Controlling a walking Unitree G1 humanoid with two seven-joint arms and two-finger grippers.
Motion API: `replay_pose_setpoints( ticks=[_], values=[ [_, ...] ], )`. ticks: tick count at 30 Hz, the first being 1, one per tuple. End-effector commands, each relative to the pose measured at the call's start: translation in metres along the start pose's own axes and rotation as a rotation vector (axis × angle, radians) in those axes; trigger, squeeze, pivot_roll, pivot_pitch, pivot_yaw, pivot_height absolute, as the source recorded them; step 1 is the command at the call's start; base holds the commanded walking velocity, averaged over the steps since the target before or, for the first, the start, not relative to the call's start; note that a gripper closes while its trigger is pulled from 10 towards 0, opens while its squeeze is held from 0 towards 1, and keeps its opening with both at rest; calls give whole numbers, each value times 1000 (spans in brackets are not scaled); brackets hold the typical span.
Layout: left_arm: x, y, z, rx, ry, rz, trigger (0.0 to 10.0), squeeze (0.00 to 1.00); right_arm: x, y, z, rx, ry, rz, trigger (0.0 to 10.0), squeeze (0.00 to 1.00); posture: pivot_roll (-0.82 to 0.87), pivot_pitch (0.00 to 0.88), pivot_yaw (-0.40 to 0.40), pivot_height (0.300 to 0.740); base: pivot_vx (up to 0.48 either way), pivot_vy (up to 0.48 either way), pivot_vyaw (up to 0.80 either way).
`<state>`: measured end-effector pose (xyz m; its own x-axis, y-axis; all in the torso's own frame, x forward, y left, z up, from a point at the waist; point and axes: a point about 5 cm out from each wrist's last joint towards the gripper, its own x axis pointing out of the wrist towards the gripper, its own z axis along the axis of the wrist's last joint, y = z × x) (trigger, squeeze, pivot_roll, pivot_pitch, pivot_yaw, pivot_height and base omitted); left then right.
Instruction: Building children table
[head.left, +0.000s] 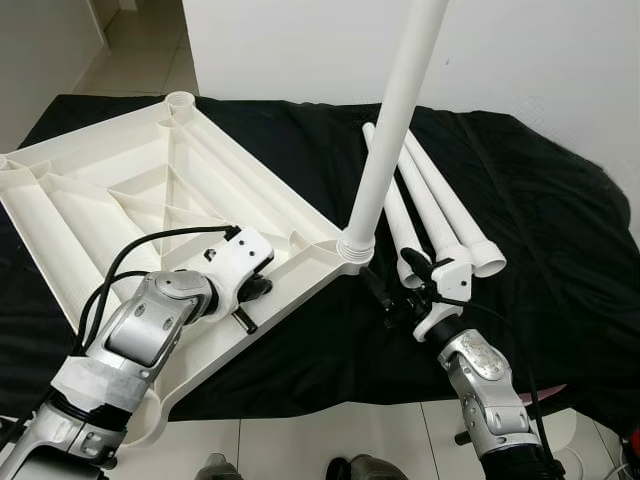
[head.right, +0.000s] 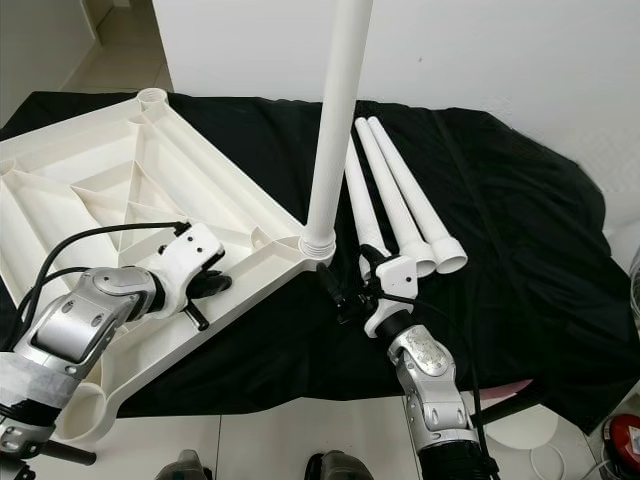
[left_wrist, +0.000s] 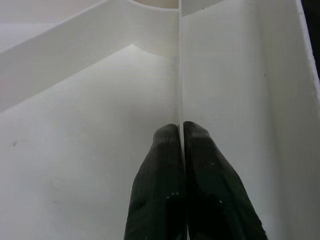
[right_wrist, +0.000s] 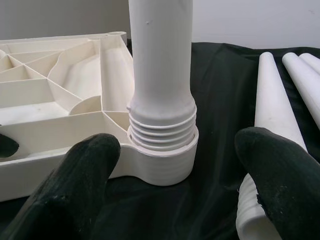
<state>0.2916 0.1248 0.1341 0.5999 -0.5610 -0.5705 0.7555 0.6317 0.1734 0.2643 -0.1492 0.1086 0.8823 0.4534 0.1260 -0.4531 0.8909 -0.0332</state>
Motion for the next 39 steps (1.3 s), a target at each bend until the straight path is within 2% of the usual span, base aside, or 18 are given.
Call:
replay_pose_setpoints(
  ticks=[1, 8, 10, 14, 15, 16, 18, 19, 20, 22, 23, 28, 29, 31, 32, 33, 36, 39],
  values=[
    [5, -1, -1, 10, 9, 83, 10000, 0, -2, -2, -3, -10, 17, -3, 10000, 0, 67, 18, -38, 740, 0, 0, 0],
    [14, 0, 12, 52, -70, 112, 10000, 0, 0, -2, -3, -10, 15, 2, 10000, 0, 70, 17, -50, 740, 0, 0, 0],
    [16, 2, 15, 93, -78, 116, 10000, 0, 1, -4, -2, -14, 12, -1, 10000, 0, 66, 18, -50, 740, 0, 0, 0],
    [14, 7, 17, 69, -117, 95, 10000, 0, 2, -7, 0, -16, 6, -14, 10000, 0, 66, 18, -50, 740, 0, 0, 0],
    [14, 8, 18, 69, -123, 91, 10000, 145, 2, -7, 0, -16, 4, -16, 10000, 0, 62, 18, -52, 740, 0, 0, 0],
    [13, 8, 18, 72, -130, 78, 10000, 1000, 2, -8, 1, -15, 1, -18, 10000, 0, 61, 18, -52, 740, 0, 0, 0],
    [13, 8, 18, 72, -130, 78, 10000, 1000, 2, -8, 1, -15, 1, -18, 10000, 0, 61, 18, -52, 740, 0, 0, 0],
    [11, 3, 17, 115, -145, 14, 10000, 1000, 4, -9, 2, -18, -4, -20, 10000, 0, 62, 18, -53, 740, 0, 0, 0],
    [9, 0, 18, 130, -160, -28, 10000, 682, 4, -10, 3, -20, -7, -20, 10000, 0, 62, 18, -53, 740, 0, 0, 0],
    [8, -3, 18, 140, -171, -54, 10000, 682, 5, -11, 3, -21, -8, -20, 10000, 0, 62, 18, -53, 740, 0, 0, 0],
    [3, -12, 22, 154, -234, -143, 10000, 0, 7, -13, 5, -26, -12, -15, 10000, 0, 66, 18, -57, 740, 0, 0, 0],
    [-3, -22, 28, 140, -313, -240, 10000, 0, 11, -15, 6, -36, -13, -4, 10000, 0, 73, 15, -65, 740, 0, 0, 0],
    [-8, -26, 34, 113, -386, -293, 10000, 0, 16, -18, 7, -45, -15, 8, 10000, 0, 76, 14, -70, 740, 0, 0, 0],
    [-8, -26, 36, 108, -401, -301, 10000, 0, 17, -19, 8, -46, -15, 10, 10000, 0, 76, 14, -70, 740, 0, 0, 0],
    [-8, -23, 45, 73, -457, -266, 10000, 0, 21, -21, 9, -45, -14, 22, 10000, 0, 82, 10, -77, 740, 0, 0, 0],
    [-8, -23, 45, 73, -457, -266, 10000, 0, 21, -21, 9, -45, -14, 22, 10000, 0, 82, 10, -77, 740, 0, 0, 0],
    [-7, -17, 67, -26, -583, -192, 10000, 0, 33, -26, 11, -48, -14, 46, 10000, 0, 87, 1, -80, 740, 0, 0, 0],
    [-6, -16, 70, -14, -603, -163, 10000, 0, 36, -27, 12, -51, -16, 52, 10000, 0, 88, 0, -80, 740, 0, 0, 0]
  ],
)
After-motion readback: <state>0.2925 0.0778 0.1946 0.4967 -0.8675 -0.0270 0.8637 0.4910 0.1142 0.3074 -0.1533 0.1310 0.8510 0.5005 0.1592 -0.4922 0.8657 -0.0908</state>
